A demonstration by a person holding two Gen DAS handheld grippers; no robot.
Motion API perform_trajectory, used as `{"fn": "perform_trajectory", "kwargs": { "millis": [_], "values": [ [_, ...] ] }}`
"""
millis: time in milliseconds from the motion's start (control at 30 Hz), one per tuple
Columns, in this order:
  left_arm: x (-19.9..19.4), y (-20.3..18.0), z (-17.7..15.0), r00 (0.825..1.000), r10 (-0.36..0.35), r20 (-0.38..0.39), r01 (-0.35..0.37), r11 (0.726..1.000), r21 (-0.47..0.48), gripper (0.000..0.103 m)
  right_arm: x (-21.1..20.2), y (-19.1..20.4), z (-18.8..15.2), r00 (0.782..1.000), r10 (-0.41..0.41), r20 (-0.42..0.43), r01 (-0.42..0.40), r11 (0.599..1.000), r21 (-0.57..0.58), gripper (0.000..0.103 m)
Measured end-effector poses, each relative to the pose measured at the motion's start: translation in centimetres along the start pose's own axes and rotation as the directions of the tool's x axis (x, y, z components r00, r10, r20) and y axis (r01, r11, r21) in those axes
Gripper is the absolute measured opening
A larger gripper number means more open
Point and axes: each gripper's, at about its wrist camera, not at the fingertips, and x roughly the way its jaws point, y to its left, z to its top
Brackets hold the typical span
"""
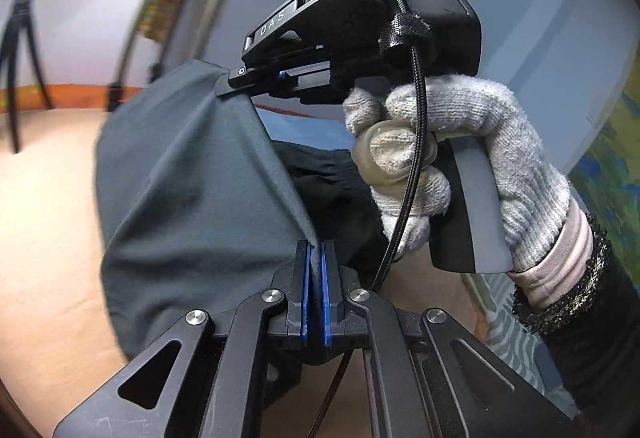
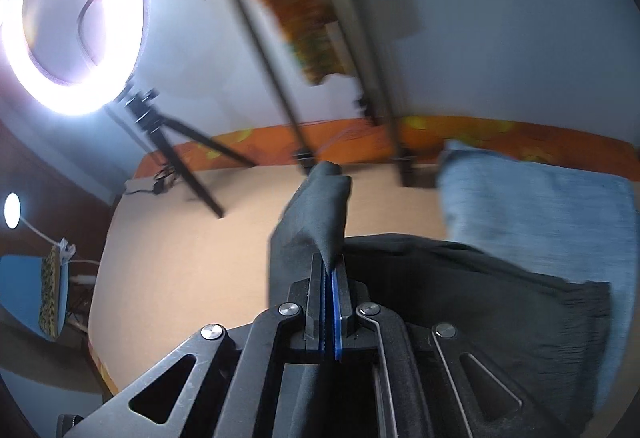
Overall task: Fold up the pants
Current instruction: 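Lift the grey pants with both grippers and carry them toward the blue jeans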
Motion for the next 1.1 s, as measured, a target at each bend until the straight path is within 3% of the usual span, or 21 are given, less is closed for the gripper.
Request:
{"fn": "perform_trajectory", "kwargs": {
  "millis": [233,600,1100],
  "values": [
    [6.5,-2.6,1.6,0.998,-0.043,-0.056,0.046,0.998,0.043,0.003,-1.8,-6.6,-0.6,0.999,-0.029,0.026,0.028,0.998,0.063,0.0],
    [14.6,-3.0,5.1,0.988,-0.096,-0.121,0.105,0.992,0.072,0.003,-3.7,-13.4,-2.3,0.997,-0.072,0.042,0.066,0.99,0.127,0.0],
    [17.7,-4.2,9.2,0.977,-0.121,-0.174,0.143,0.983,0.116,0.003,-5.4,-19.4,-3.6,0.991,-0.123,0.053,0.113,0.98,0.164,0.0]
  ]
}}
